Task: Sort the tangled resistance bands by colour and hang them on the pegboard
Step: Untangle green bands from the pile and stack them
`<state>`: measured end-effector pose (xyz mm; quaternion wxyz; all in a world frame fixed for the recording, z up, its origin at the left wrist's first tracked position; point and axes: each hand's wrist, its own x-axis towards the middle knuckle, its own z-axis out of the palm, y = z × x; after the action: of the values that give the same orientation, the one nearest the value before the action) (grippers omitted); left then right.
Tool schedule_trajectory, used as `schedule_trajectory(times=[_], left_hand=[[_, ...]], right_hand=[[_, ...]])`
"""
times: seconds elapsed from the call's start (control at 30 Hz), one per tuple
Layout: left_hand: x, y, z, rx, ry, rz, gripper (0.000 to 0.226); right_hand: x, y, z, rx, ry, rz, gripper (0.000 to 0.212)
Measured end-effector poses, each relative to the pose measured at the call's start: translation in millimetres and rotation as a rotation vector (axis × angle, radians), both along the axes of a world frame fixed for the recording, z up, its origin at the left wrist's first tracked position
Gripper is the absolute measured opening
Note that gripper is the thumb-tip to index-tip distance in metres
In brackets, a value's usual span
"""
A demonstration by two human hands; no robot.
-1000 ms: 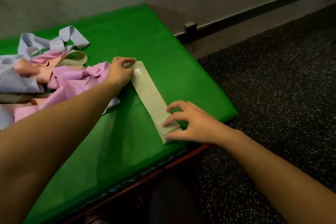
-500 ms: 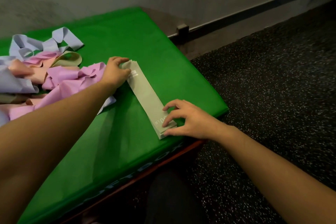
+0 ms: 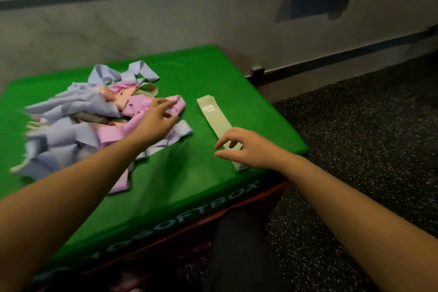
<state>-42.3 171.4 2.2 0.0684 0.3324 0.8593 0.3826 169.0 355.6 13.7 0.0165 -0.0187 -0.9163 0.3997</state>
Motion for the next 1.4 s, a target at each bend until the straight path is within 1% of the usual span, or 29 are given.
schedule_trajectory(times=[0.1, 0.2, 0.27, 0.4, 0.5, 0.63, 0.7, 0.8, 0.9, 0.97, 1.07, 1.13, 1.23, 1.33, 1.4], left_hand=[[14.8, -51.4, -3.4, -0.007, 0.04, 0.011, 0.044], [23.3, -108.4, -7.5, 0.01, 0.042, 0.057, 0.039], [25.1, -146.0, -10.8, 0.044, 0.04, 0.117, 0.038], [21.0, -218.2, -16.4, 0.045, 0.053, 0.248, 0.038], [15.4, -263.8, -23.1, 0.083, 0.063, 0.347, 0.038], [1.9, -300.5, -30.3, 0.119, 0.006, 0.458, 0.038], [-8.1, -309.0, -31.4, 0.13, -0.002, 0.494, 0.038], [-26.7, -313.4, -30.1, 0.173, 0.052, 0.53, 0.033], [-43.8, -306.3, -22.0, 0.206, 0.151, 0.536, 0.027], [-55.9, -295.9, -14.7, 0.187, 0.236, 0.503, 0.024], [-72.0, -275.0, -3.8, 0.158, 0.303, 0.424, 0.033], [-81.0, -260.4, 0.8, 0.146, 0.346, 0.372, 0.036], [-91.5, -240.4, 1.1, 0.059, 0.425, 0.306, 0.041], [-101.1, -227.4, -7.1, -0.046, 0.483, 0.264, 0.043], [-104.3, -224.9, -16.8, -0.132, 0.499, 0.278, 0.047]], right_hand=[[-8.0, -32.3, 4.5, 0.04, 0.046, 0.053, 0.013], [-21.1, -68.9, 10.5, 0.078, 0.011, 0.105, 0.014], [-33.3, -94.1, 14.0, 0.092, -0.015, 0.147, 0.015], [-63.3, -139.8, 15.7, 0.124, -0.028, 0.204, 0.02], [-88.0, -165.5, 13.1, 0.141, -0.016, 0.222, 0.014], [-123.8, -194.2, 9.2, 0.145, -0.008, 0.242, 0.011], [-143.7, -207.0, 8.8, 0.141, 0.0, 0.244, 0.012], [-176.3, -225.7, 12.6, 0.143, 0.029, 0.255, 0.013], [-214.8, -239.5, 13.6, 0.142, 0.088, 0.188, 0.023], [-239.8, -242.5, 12.8, 0.142, 0.134, 0.119, 0.03], [-272.1, -238.7, 7.4, 0.127, 0.175, 0.055, 0.027], [-289.6, -233.8, 0.5, 0.146, 0.152, 0.05, 0.028], [-306.4, -229.7, -8.3, 0.19, 0.155, 0.091, 0.034], [-316.7, -228.0, -12.2, 0.162, 0.174, 0.147, 0.048], [-323.2, -225.0, -16.7, 0.223, 0.189, 0.147, 0.043]])
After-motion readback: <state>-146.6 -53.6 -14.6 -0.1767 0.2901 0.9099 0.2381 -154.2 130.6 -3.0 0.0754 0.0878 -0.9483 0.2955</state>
